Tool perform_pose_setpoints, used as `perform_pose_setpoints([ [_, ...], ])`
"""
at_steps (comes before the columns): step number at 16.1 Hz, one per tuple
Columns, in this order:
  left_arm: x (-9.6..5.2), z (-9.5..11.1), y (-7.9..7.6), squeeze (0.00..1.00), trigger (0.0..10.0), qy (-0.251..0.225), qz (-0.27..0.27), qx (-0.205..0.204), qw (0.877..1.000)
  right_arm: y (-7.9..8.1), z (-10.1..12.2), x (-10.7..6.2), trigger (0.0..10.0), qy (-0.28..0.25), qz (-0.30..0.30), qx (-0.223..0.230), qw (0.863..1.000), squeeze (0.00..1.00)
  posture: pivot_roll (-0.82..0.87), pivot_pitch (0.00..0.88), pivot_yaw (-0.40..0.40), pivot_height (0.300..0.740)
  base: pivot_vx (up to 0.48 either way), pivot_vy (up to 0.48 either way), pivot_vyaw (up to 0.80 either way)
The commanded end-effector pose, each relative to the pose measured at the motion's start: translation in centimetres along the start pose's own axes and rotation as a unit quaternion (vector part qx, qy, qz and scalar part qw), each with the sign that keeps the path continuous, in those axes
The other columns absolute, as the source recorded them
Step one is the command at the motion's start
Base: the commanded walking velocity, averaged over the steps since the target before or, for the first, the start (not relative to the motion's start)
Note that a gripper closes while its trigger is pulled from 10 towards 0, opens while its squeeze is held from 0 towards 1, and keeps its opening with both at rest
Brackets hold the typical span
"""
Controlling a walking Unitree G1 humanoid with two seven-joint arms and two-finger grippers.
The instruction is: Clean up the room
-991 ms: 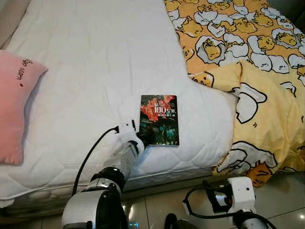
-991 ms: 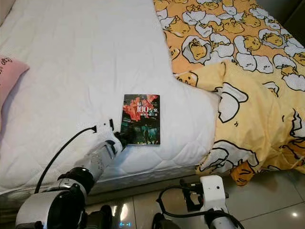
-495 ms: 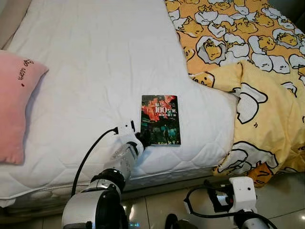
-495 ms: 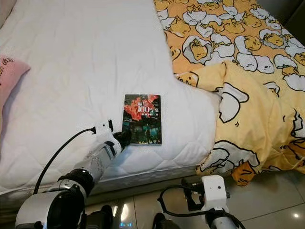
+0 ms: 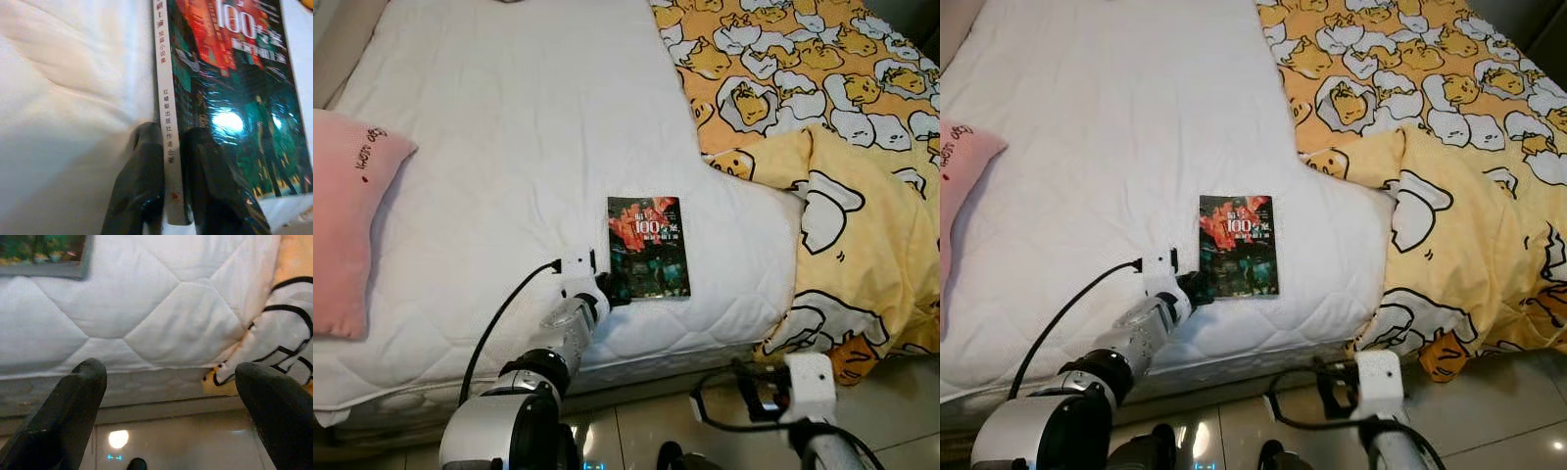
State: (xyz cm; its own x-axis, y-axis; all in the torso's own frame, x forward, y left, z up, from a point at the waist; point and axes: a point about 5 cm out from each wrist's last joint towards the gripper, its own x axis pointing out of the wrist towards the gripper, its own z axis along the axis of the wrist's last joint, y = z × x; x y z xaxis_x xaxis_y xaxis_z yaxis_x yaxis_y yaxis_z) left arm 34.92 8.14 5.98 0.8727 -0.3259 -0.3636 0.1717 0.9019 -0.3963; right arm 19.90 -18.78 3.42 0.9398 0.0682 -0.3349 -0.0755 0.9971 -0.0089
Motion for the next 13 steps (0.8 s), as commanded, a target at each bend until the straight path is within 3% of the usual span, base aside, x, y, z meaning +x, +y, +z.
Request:
perform_pose_setpoints([
  [1, 0.1, -0.8, -0.8, 0.0, 0.0, 0.021, -0.015, 0.007, 1.0, -0.2, -0.6, -0.2, 10.0, 0.007, 0.003, 0.005, 1.0, 0.0, -0.05, 0.179, -0.059, 0.74, 0.0, 0.0, 0.0],
  [3, 0.3, 0.2, -0.9, 0.0, 0.0, 0.005, -0.019, -0.001, 1.0, 0.0, -0.5, 0.3, 10.0, 0.004, 0.007, 0.003, 1.0, 0.0, -0.04, 0.153, -0.038, 0.74, 0.0, 0.0, 0.0],
  [5, 0.1, 3.5, 0.1, 0.0, 0.0, -0.06, -0.039, -0.017, 0.997, 0.0, 0.4, 1.5, 10.0, -0.018, 0.004, 0.004, 1.0, 0.0, -0.03, 0.084, -0.004, 0.74, 0.0, 0.0, 0.0],
  [7, -0.3, 4.9, 0.9, 0.0, 0.0, -0.09, -0.043, -0.004, 0.995, 0.0, 0.9, 2.5, 10.0, -0.03, 0.001, 0.01, 0.999, 0.0, 0.0, 0.049, 0.006, 0.74, 0.0, 0.0, 0.0],
  [8, -0.6, 6.5, 1.3, 0.0, 0.0, -0.126, -0.037, 0.002, 0.991, 0.5, 2.1, 3.5, 10.0, -0.051, 0.012, 0.028, 0.998, 0.0, 0.04, 0.007, 0.022, 0.74, 0.0, 0.0, 0.0],
  [10, -1.2, 8.6, 1.4, 0.0, 0.0, -0.173, -0.041, 0.053, 0.983, 2.3, 4.3, 4.5, 10.0, -0.085, 0.086, 0.055, 0.991, 0.0, 0.08, 0.0, 0.031, 0.74, 0.0, 0.0, 0.0],
  [12, -1.7, 8.9, 1.1, 0.0, 0.0, -0.185, -0.063, 0.106, 0.975, 3.3, 5.3, 5.0, 10.0, -0.087, 0.142, 0.076, 0.983, 0.0, 0.11, 0.0, 0.033, 0.74, 0.0, 0.0, 0.0],
  [13, -1.7, 8.9, 1.0, 0.0, 0.0, -0.188, -0.066, 0.108, 0.974, 3.6, 5.4, 5.0, 10.0, -0.087, 0.155, 0.076, 0.981, 0.0, 0.11, 0.0, 0.034, 0.74, 0.0, 0.0, 0.0],
])
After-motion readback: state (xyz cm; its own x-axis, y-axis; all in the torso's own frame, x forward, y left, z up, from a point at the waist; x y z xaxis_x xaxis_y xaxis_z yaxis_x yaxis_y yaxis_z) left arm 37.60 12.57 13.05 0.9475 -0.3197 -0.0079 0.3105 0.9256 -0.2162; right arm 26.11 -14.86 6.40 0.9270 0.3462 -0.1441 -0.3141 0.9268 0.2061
